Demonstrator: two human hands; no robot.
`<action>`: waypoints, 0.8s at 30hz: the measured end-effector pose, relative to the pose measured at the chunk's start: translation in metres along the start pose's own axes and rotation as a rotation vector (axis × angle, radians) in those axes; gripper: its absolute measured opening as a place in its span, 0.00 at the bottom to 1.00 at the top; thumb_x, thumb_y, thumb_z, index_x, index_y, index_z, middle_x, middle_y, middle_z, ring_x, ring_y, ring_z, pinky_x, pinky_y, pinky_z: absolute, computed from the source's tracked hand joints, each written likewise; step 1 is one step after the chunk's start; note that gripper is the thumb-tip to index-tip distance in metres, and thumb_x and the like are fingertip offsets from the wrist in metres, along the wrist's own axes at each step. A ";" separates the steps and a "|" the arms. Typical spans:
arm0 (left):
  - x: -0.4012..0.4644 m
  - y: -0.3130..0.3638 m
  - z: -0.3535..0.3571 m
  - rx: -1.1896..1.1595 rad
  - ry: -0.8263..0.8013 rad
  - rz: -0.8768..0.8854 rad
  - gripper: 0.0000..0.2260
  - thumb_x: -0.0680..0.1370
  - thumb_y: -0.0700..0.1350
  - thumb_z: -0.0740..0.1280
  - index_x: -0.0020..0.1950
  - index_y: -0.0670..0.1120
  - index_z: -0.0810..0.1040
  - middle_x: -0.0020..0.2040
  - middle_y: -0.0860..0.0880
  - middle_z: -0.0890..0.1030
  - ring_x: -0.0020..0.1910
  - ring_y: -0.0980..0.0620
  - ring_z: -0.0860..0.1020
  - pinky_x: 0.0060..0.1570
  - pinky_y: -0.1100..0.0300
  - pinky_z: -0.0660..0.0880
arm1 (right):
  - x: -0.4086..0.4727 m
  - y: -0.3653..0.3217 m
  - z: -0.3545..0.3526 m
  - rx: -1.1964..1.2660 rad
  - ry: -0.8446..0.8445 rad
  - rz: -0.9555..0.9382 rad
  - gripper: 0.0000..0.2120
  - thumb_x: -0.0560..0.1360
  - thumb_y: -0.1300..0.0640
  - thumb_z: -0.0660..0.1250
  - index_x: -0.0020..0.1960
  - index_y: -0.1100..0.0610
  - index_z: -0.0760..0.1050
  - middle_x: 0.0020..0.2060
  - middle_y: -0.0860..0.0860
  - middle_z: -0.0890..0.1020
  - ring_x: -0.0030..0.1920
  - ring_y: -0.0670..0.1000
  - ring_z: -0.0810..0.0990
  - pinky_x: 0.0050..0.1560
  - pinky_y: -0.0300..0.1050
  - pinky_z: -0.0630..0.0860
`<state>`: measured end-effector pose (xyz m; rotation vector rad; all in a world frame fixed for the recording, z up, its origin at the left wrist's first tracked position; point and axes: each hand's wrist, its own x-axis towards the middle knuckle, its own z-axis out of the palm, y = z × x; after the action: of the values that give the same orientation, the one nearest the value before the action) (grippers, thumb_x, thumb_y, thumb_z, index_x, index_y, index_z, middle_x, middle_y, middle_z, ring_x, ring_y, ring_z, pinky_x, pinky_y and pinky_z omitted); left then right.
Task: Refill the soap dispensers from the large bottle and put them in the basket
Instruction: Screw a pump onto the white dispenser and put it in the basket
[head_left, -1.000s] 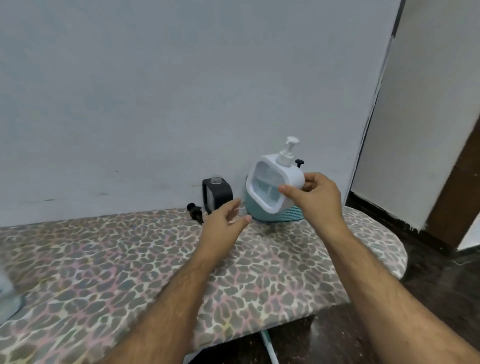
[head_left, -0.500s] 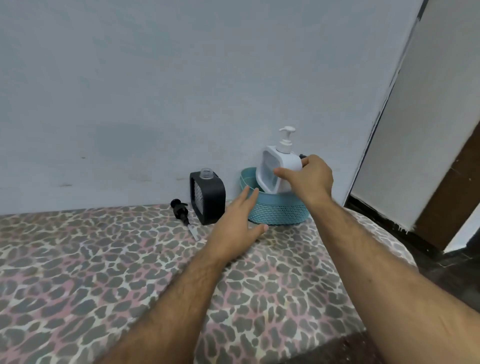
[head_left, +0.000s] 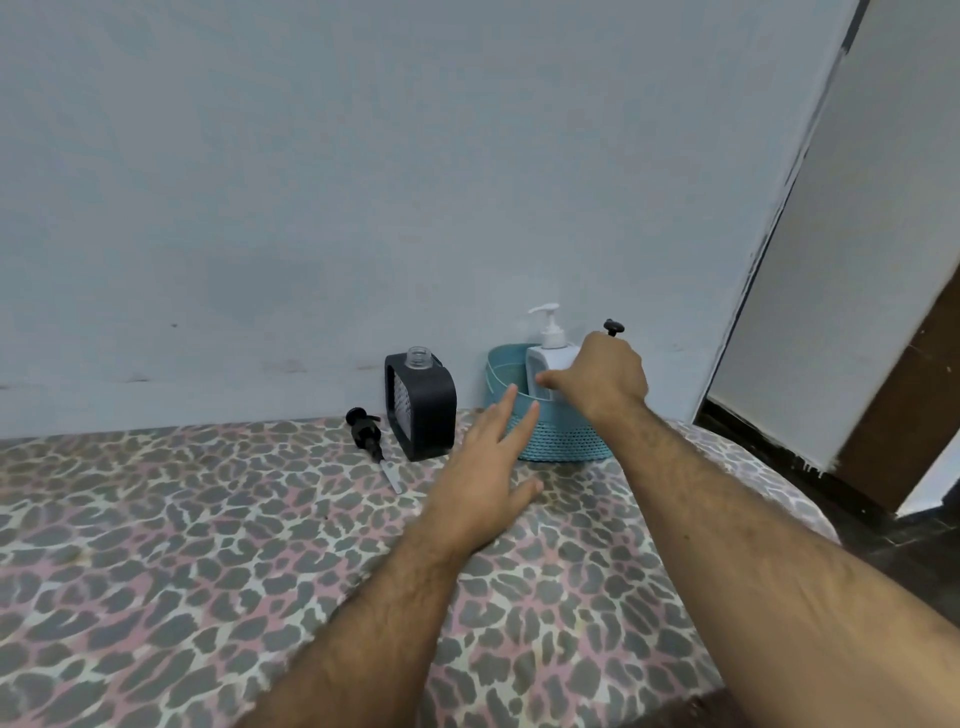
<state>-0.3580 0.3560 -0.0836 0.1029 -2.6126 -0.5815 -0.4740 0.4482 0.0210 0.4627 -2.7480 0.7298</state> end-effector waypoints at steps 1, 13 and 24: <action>0.000 0.000 0.001 0.007 0.004 -0.002 0.38 0.79 0.53 0.67 0.80 0.58 0.46 0.80 0.59 0.38 0.79 0.55 0.45 0.76 0.49 0.58 | -0.001 -0.001 0.000 -0.017 -0.006 0.000 0.23 0.68 0.43 0.78 0.45 0.57 0.70 0.41 0.52 0.76 0.42 0.54 0.77 0.30 0.42 0.67; 0.001 0.002 0.004 0.040 0.063 -0.024 0.38 0.78 0.53 0.68 0.81 0.54 0.48 0.80 0.57 0.41 0.79 0.54 0.46 0.76 0.53 0.56 | 0.002 -0.004 0.003 -0.301 -0.043 -0.062 0.25 0.67 0.37 0.76 0.52 0.55 0.77 0.45 0.52 0.80 0.52 0.55 0.80 0.37 0.44 0.71; 0.001 0.002 0.005 0.047 0.064 -0.030 0.38 0.78 0.53 0.68 0.81 0.53 0.48 0.80 0.57 0.42 0.79 0.53 0.47 0.76 0.51 0.58 | 0.007 0.009 0.005 -0.275 -0.025 -0.014 0.23 0.67 0.35 0.74 0.46 0.52 0.73 0.36 0.49 0.75 0.40 0.52 0.75 0.46 0.46 0.77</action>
<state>-0.3612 0.3592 -0.0862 0.1732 -2.5673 -0.5186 -0.4842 0.4510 0.0151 0.4323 -2.8061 0.3357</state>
